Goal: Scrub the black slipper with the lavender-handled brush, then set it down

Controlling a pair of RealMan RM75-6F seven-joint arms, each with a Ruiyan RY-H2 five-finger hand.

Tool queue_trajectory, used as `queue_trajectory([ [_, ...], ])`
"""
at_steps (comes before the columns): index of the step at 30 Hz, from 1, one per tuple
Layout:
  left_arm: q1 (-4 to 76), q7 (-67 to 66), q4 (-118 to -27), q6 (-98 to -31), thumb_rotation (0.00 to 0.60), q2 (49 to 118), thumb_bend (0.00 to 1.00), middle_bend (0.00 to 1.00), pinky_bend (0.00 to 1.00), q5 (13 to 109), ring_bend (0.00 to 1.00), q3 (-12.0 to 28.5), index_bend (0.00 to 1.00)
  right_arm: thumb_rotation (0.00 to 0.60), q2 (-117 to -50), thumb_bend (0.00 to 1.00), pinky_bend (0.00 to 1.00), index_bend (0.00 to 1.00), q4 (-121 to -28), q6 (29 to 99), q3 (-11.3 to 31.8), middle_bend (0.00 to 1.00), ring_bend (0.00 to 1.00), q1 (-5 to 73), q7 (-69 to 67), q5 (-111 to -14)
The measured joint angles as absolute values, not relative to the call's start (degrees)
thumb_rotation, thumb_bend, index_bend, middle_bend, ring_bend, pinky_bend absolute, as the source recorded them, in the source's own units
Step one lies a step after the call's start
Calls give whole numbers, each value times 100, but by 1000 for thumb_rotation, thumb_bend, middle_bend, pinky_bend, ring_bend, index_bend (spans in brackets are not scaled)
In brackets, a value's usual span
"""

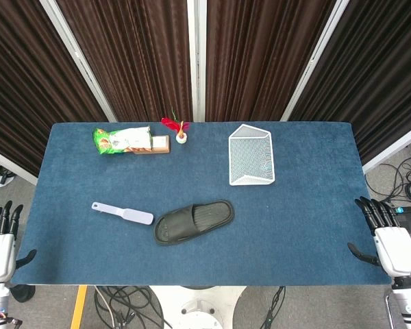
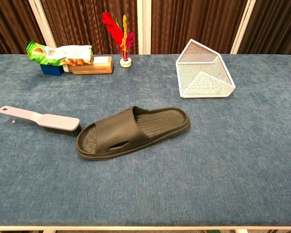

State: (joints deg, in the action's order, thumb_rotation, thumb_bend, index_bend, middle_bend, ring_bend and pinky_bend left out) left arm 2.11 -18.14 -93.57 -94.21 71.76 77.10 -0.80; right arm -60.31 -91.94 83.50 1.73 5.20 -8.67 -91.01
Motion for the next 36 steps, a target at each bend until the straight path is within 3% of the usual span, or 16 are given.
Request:
queue_trajectory([
  [10, 141, -1569, -9409, -9301, 600, 7063, 119, 89, 179, 8017, 40, -135, 126, 600, -6024, 136, 0, 0, -9072, 8656, 101, 44, 0, 396, -1051, -9266],
  [16, 414, -1277, -9364, -8888, 600, 6932, 119, 90, 179, 8268, 40, -81, 143, 600, -5977, 136, 0, 0, -9033, 8804, 133, 44, 0, 372, -1102, -9326],
  [22, 1081, -1015, -9229, -7840, 600, 6838, 119, 141, 183, 8378, 52, 66, 195, 600, -5909, 136, 0, 0, -9090, 8809, 196, 44, 0, 428, -1054, -9323],
  [27, 1835, -1047, -9088, -6501, 600, 6838, 125, 192, 185, 8214, 100, 221, 224, 600, -5884, 136, 0, 0, -9142, 8741, 219, 44, 0, 471, -1005, -9271],
  [32, 2696, -1318, -8712, -5074, 600, 7049, 127, 284, 227, 7576, 176, 430, 292, 600, -5881, 136, 0, 0, -9116, 8703, 224, 44, 0, 473, -1020, -9196],
  [36, 3200, -1724, -8317, -4515, 600, 7367, 127, 334, 277, 6944, 213, 554, 347, 600, -5873, 136, 0, 0, -9065, 8650, 227, 44, 0, 467, -1063, -9106],
])
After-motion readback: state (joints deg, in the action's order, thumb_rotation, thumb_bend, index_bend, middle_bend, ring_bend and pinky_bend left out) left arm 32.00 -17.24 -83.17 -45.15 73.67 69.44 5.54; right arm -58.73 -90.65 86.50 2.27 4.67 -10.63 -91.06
